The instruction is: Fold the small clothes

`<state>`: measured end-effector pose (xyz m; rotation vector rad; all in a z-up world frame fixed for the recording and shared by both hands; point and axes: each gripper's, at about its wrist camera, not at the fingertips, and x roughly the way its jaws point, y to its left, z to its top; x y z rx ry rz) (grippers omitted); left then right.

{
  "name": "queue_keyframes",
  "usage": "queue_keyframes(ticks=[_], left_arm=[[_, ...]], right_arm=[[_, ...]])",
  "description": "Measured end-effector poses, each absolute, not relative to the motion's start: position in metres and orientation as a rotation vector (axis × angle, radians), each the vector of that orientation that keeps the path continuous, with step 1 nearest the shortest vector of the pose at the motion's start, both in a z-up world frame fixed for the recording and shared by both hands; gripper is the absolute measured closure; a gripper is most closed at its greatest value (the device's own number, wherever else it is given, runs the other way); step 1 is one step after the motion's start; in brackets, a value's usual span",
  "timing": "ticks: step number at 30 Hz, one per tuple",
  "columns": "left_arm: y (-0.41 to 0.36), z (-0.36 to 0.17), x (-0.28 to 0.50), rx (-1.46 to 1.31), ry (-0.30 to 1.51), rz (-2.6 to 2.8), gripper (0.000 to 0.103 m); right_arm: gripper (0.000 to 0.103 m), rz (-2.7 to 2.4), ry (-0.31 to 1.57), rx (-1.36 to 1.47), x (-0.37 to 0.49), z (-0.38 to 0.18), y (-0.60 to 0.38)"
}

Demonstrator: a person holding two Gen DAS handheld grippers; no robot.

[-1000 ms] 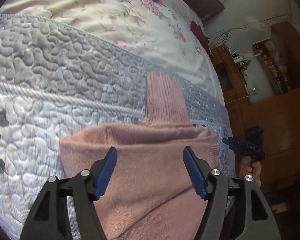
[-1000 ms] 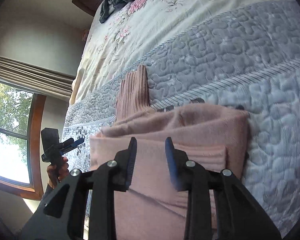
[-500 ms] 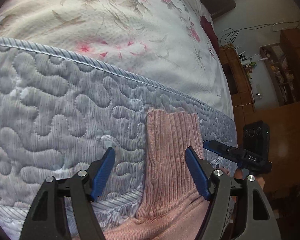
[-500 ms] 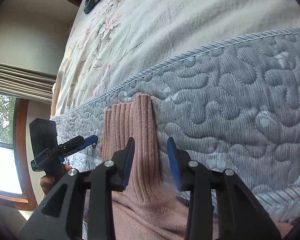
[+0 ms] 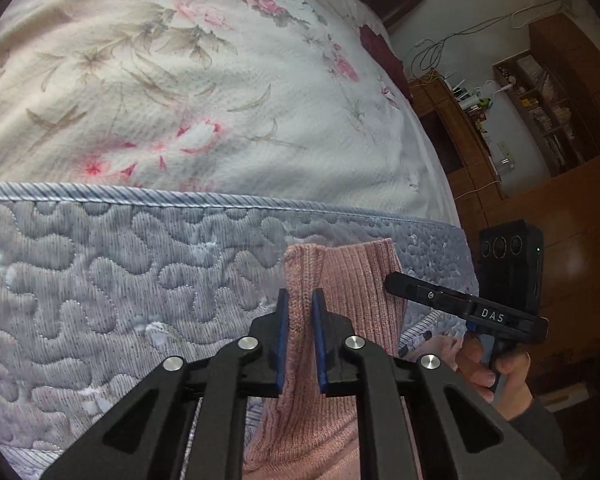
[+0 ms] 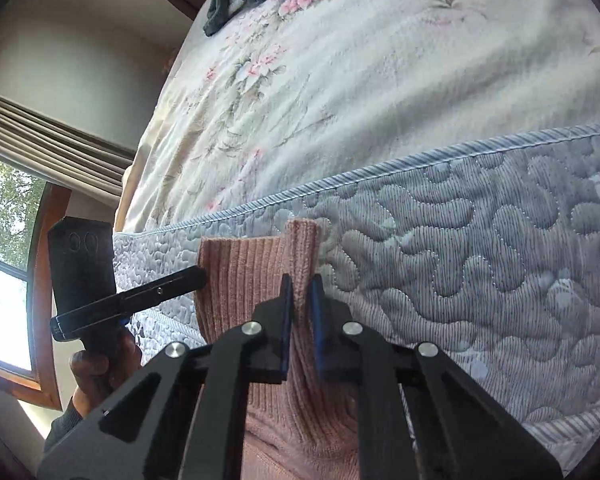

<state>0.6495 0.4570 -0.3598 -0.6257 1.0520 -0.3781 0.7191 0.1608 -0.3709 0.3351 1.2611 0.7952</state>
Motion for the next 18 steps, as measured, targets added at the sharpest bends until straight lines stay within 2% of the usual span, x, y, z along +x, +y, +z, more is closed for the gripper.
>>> queue_keyframes(ticks=[5, 10, 16, 18], left_arm=[[0.457, -0.305, 0.594, -0.576, 0.944, -0.457, 0.093], [0.443, -0.280, 0.529, -0.484, 0.919, -0.489, 0.093], [0.417, -0.293, 0.461, -0.397, 0.990, -0.500, 0.093], [0.410, -0.305, 0.441, -0.379, 1.035, -0.519, 0.093]], right_arm=[[0.096, 0.897, 1.160, 0.306, 0.675, -0.314, 0.145], [0.096, 0.956, 1.094, 0.208, 0.606, -0.278, 0.139], [0.095, 0.946, 1.123, 0.096, 0.531, -0.291, 0.129], [0.090, 0.928, 1.168, 0.050, 0.511, -0.308, 0.126]])
